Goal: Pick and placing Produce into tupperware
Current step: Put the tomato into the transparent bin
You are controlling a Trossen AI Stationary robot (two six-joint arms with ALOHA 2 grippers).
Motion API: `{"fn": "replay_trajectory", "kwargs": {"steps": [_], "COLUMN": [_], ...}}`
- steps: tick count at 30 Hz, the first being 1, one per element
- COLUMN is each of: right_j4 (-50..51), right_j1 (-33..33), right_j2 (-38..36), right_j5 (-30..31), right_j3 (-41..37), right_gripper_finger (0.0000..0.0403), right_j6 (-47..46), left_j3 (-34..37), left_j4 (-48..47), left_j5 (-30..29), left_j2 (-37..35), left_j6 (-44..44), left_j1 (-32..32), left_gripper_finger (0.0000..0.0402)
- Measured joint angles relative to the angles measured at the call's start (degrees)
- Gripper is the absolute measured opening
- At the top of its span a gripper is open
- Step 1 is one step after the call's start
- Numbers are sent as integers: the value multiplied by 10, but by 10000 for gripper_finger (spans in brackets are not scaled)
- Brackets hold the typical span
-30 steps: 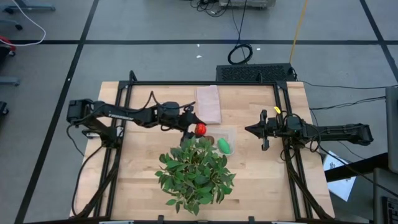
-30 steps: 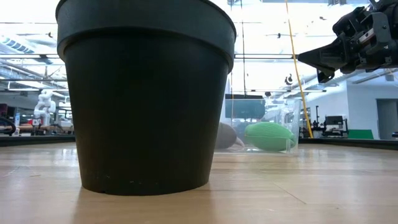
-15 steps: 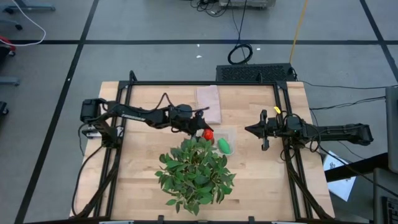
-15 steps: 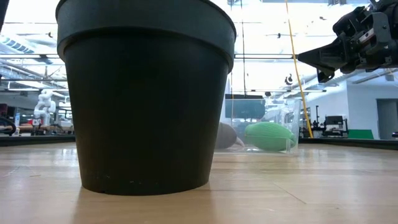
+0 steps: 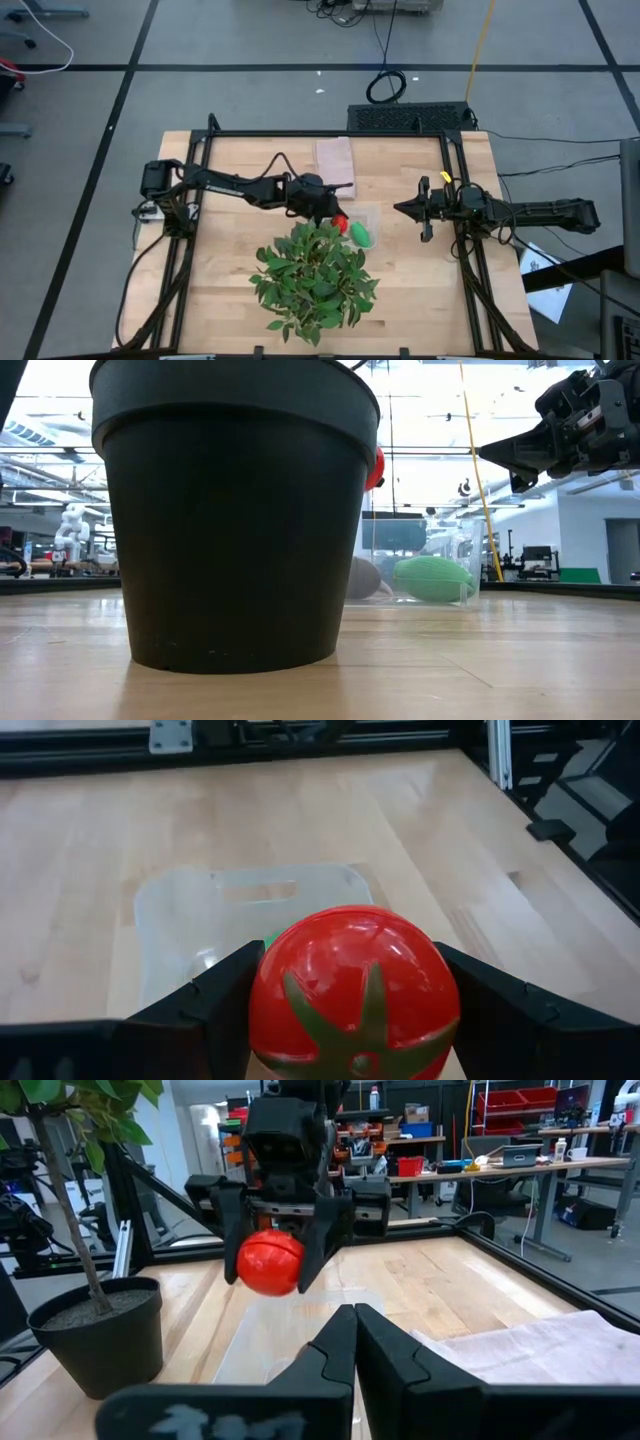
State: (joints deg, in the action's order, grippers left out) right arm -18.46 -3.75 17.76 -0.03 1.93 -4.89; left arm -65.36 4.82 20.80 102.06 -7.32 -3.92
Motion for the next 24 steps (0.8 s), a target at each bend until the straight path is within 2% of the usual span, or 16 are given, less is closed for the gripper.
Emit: {"fn": "replay_trajectory", "kwargs": {"steps": [19, 24], "right_j4": [-1, -1], "right_j1": [0, 0], "right_j2": [0, 0], "right_j5": [0, 0], "right_j3": [0, 0], "right_gripper_finger": [0, 0], "right_j6": [0, 0], "left_j3": [0, 0], "left_j4": [-34, -55], "left_j5": [-29, -29], "left_j2": [0, 0], "left_j6": [-46, -81], "left_j1": [2, 2], "left_gripper_finger": [259, 259]}}
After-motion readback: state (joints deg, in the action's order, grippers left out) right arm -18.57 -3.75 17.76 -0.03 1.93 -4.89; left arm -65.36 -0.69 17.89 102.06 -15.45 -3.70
